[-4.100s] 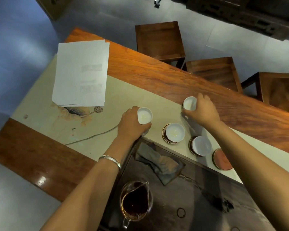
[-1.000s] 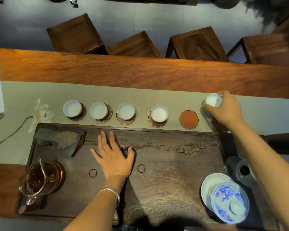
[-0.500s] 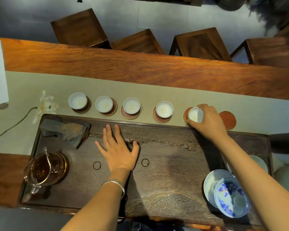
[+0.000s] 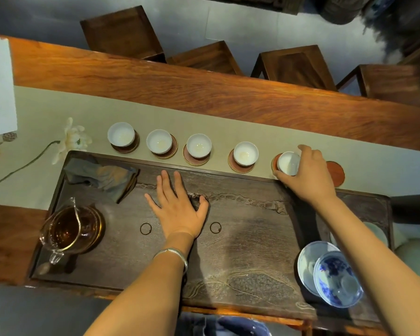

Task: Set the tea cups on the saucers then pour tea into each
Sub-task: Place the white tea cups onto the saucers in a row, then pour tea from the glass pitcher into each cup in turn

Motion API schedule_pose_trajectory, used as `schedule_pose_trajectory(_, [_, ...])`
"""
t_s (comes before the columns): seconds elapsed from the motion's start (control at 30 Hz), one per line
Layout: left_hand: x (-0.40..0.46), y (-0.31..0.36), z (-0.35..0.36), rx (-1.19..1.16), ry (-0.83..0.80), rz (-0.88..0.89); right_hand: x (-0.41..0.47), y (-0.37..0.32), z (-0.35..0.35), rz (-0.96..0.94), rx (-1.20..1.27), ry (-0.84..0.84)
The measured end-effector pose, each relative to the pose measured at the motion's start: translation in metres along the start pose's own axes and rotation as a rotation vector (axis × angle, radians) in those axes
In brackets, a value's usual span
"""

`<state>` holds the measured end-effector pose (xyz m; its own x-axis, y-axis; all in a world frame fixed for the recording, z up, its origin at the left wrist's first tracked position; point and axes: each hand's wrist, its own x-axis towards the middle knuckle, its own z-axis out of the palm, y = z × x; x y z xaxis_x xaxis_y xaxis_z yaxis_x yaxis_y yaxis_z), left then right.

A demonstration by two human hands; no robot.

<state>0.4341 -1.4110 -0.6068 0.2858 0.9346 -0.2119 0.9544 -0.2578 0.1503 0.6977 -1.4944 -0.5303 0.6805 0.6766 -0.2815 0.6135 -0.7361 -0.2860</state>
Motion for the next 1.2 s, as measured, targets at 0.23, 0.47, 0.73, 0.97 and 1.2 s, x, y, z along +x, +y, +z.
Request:
schedule_pose_trajectory(0.23, [-0.001, -0.012, -0.009, -0.093, -0.062, 0.092, -0.04, -0.037, -0.002, -0.141, -0.02, 0.065])
schedule_pose_trajectory(0.47, [-0.006, -0.082, -0.078, -0.303, -0.097, 0.39, -0.074, -0.115, 0.023, -0.379, -0.039, -0.044])
schedule_pose_trajectory(0.73, [-0.044, -0.194, -0.13, -0.357, 0.237, 0.154, -0.115, -0.223, 0.073, -0.692, 0.016, -0.247])
schedule_pose_trajectory(0.97, [-0.069, -0.259, -0.104, -0.551, 0.192, -0.157, -0.141, -0.288, 0.114, -0.807, 0.025, -0.399])
schedule_pose_trajectory(1.2, [-0.072, -0.265, -0.083, -0.72, 0.095, -0.154, -0.149, -0.311, 0.147, -0.792, 0.102, -0.455])
